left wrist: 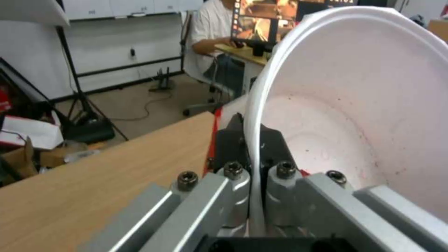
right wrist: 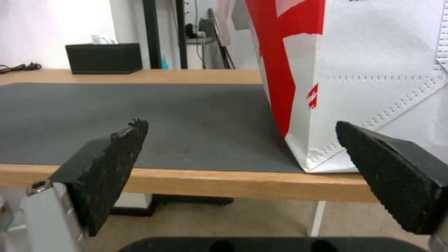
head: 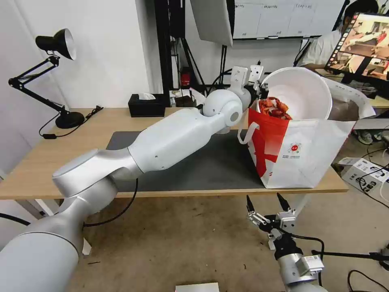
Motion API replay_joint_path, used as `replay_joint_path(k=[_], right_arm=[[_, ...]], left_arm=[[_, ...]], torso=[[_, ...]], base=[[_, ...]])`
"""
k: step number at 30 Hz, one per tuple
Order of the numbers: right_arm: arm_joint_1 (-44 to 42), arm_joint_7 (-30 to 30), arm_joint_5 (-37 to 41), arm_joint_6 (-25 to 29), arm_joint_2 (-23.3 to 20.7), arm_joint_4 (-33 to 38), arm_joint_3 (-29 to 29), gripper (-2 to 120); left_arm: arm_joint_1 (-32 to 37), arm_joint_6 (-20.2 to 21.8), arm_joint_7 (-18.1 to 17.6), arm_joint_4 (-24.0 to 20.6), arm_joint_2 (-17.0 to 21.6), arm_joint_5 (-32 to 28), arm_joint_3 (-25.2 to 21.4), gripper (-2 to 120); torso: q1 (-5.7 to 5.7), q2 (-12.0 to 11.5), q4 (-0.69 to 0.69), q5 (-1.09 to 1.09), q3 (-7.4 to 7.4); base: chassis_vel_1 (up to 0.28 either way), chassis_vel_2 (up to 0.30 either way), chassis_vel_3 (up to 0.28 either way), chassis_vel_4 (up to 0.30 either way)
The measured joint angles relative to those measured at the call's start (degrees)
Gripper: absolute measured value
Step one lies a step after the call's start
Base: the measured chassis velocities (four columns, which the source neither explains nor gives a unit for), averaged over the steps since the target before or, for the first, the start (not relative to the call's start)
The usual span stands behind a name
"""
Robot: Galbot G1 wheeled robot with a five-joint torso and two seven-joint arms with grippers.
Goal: Pick up the trash from the table and place it into the takeout bag.
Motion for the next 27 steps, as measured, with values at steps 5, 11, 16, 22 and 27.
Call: replay_joint_path(k=[5, 11, 16, 22, 27], right_arm=[[0.0, 0.0, 0.0, 0.0, 0.0, 0.0, 0.0, 100], [0.0, 0.0, 0.0, 0.0, 0.0, 0.0, 0.0, 100], [0.0, 0.0, 0.0, 0.0, 0.0, 0.0, 0.0, 100], [0.0, 0.0, 0.0, 0.0, 0.0, 0.0, 0.0, 100], [0.0, 0.0, 0.0, 0.0, 0.0, 0.0, 0.0, 100]], left_arm=[[0.2, 0.6, 1.0, -0.6, 0.6, -0.2, 0.7, 0], [0.2, 1.5, 1.2, -1.2, 0.8, -1.8, 0.9, 0], [-0.1, 4.1, 1.8, -1.7, 1.5, -2.8, 0.9, 0], [-0.4, 4.6, 1.8, -1.2, 1.6, -3.0, 1.2, 0], [-0.2, 4.6, 1.8, -1.4, 1.5, -4.1, 1.2, 11]], torso=[[0.00, 0.0, 0.00, 0.00, 0.00], [0.00, 0.0, 0.00, 0.00, 0.00], [0.00, 0.0, 0.00, 0.00, 0.00], [0.00, 0.0, 0.00, 0.00, 0.00], [0.00, 0.0, 0.00, 0.00, 0.00]], base=[[0.000, 0.000, 0.000, 0.000], [0.000, 0.000, 0.000, 0.000], [0.000, 0.000, 0.000, 0.000], [0.000, 0.000, 0.000, 0.000], [0.000, 0.000, 0.000, 0.000]])
